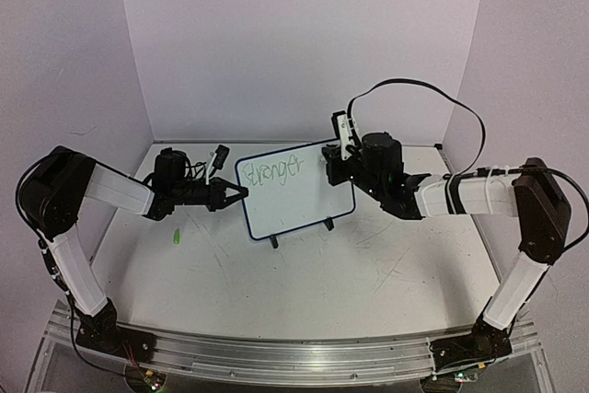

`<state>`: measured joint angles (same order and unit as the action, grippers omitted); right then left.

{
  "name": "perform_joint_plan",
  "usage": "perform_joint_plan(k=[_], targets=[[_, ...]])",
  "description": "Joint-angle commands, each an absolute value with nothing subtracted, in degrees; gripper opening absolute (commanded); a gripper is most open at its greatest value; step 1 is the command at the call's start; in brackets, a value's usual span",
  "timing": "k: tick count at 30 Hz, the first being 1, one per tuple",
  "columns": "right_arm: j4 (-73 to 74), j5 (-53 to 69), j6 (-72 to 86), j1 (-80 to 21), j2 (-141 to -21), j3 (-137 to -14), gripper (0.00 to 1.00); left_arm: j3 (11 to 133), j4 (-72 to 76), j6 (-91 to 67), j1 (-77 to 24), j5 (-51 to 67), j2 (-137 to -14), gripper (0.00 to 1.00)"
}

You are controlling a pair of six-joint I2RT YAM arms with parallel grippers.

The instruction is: Write a sentence on the whiteboard

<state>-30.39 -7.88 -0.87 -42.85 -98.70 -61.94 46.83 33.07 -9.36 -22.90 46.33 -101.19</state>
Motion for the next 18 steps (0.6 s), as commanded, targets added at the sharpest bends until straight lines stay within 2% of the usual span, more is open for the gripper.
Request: perform_joint_plan(k=[1,18], targets=[[-32.4,-6.3,-3.1,-41.7,-95.9,-61.3,0.00,47.6,30.6,-3.7,-22.2,39.0,-100.6,0.00],[-31.0,-3.9,-2.6,-41.6,-101.2,-68.0,0.00,48.1,29.5,-2.9,-22.1,39.4,-101.3,0.00]])
